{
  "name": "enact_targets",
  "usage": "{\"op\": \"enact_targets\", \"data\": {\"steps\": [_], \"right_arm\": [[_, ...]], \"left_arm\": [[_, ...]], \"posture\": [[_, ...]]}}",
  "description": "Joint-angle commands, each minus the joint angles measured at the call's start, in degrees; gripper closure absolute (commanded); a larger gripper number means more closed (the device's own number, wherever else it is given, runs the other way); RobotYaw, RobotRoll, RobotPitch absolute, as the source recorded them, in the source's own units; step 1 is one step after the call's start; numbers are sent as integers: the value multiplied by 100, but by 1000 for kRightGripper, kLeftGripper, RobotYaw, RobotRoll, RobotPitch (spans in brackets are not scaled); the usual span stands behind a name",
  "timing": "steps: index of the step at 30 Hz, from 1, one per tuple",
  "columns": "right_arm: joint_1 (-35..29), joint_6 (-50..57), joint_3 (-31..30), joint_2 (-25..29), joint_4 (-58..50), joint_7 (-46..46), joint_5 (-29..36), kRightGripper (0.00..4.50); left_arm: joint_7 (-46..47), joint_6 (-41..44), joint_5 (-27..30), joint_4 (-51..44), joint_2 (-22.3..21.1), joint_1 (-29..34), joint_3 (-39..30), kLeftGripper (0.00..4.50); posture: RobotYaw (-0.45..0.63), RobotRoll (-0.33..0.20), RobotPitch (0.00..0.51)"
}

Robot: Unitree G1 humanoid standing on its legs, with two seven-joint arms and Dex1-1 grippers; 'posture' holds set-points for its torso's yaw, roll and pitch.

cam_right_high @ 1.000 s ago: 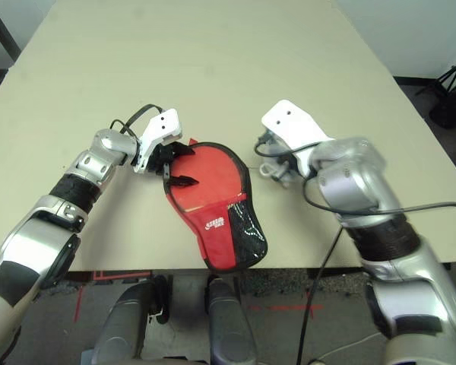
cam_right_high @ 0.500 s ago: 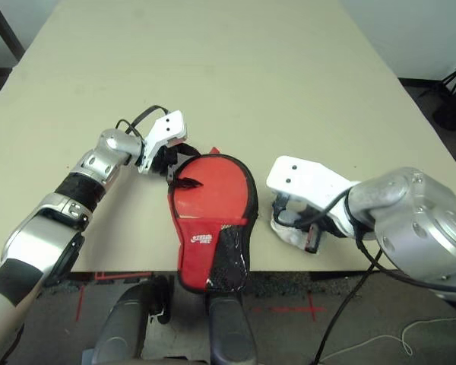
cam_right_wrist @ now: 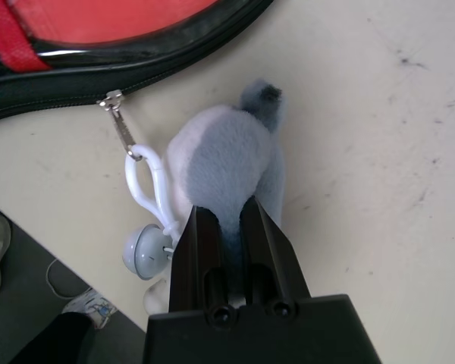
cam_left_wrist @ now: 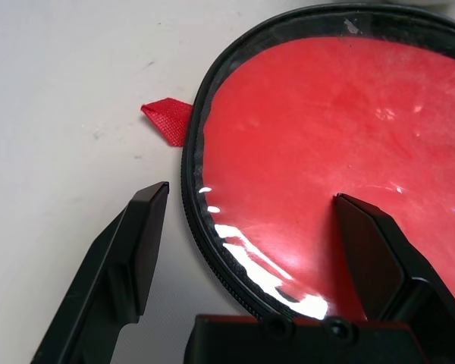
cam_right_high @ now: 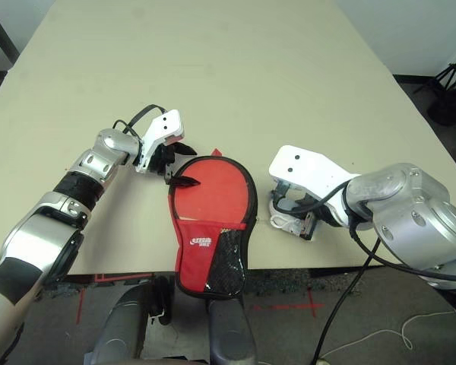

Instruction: Store the ping-pong paddle in its case and zip it.

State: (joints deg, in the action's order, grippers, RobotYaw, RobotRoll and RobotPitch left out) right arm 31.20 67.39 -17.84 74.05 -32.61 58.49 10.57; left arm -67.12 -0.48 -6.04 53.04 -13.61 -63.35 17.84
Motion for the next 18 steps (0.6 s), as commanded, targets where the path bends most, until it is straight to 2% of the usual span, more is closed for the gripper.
{"op": "enact_targets", "data": {"steps": [1, 12, 18], "right_arm": [[109, -31, -166, -100, 59, -58, -51, 4500], [231, -5, -274, -294, 216, -232, -104, 4500], [229, 17, -264, -332, 256, -295, -108, 4500]], "left_arm": [[-3, -328, -365, 250, 58, -30, 309, 0], [-423, -1749, -504, 155, 207, -321, 527, 0], [-822, -1675, -544, 434, 336, -549, 621, 0]], "posture": [[-180, 0, 245], [-191, 0, 244], [-197, 0, 244]]}}
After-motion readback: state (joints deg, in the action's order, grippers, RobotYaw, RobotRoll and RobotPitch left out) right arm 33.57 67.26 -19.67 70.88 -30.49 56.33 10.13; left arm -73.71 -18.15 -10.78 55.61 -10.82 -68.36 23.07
